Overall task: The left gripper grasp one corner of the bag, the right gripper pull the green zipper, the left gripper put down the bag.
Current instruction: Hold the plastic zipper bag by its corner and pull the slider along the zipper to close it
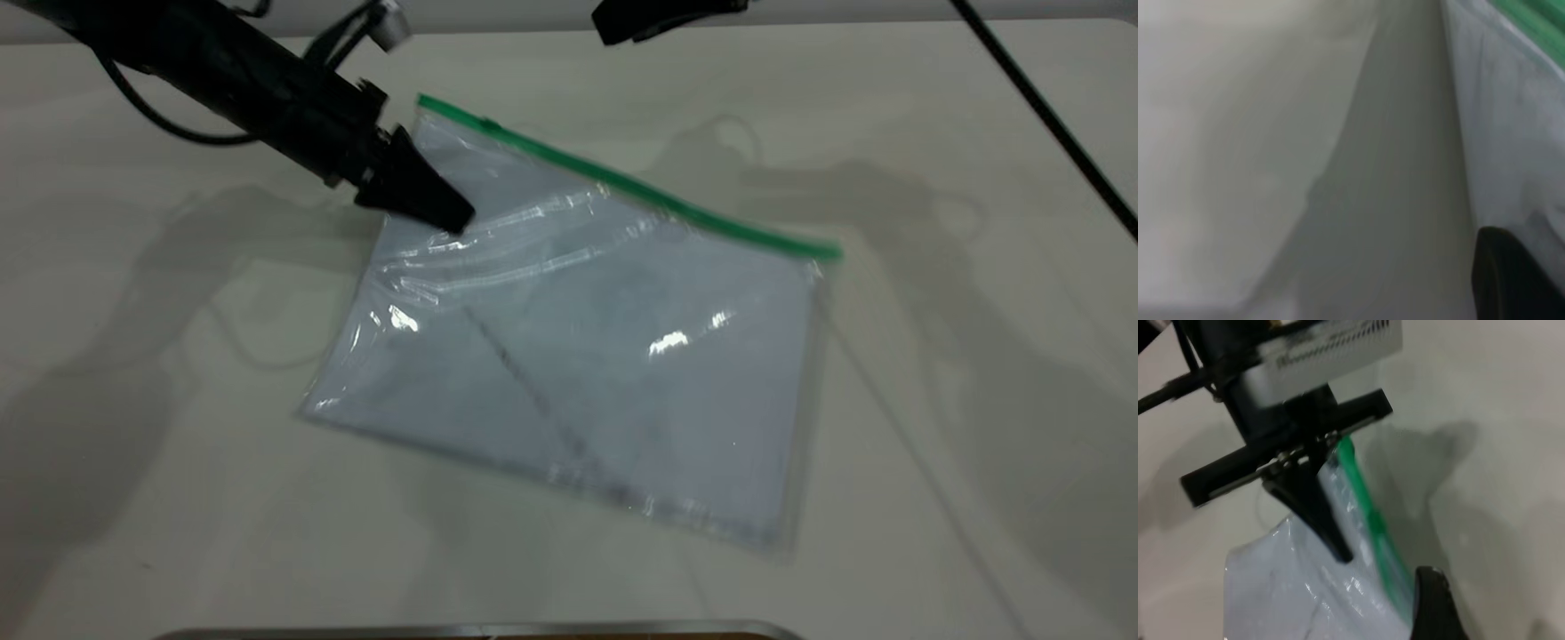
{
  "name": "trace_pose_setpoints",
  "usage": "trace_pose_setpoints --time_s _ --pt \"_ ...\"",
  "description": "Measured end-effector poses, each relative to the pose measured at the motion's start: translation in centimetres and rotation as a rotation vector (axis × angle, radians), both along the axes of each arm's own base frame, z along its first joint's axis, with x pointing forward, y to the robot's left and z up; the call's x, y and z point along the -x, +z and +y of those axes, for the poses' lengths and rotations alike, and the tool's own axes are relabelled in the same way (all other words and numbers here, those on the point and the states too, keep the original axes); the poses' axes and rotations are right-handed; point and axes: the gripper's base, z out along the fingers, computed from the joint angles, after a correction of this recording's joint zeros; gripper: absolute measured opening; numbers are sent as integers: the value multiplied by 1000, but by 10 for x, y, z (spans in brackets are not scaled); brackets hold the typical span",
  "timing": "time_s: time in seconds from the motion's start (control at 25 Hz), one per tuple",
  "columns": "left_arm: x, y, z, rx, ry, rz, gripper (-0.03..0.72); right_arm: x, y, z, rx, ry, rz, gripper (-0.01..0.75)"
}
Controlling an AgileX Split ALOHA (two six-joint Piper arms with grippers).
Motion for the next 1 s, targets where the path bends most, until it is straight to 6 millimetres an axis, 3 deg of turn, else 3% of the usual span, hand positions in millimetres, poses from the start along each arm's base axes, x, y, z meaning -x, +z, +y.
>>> trace_pose_setpoints --time_s 0.24,0.52,1.0 --pt "7 -4 0 -61 -93 -3 53 7 -33 7 -36 74 120 510" --pt "8 -4 -7 -63 -119 -31 53 23 -76 30 -43 94 216 508" --pt "8 -7 -22 -84 -146 -92 55 21 -88 37 -95 12 239 506"
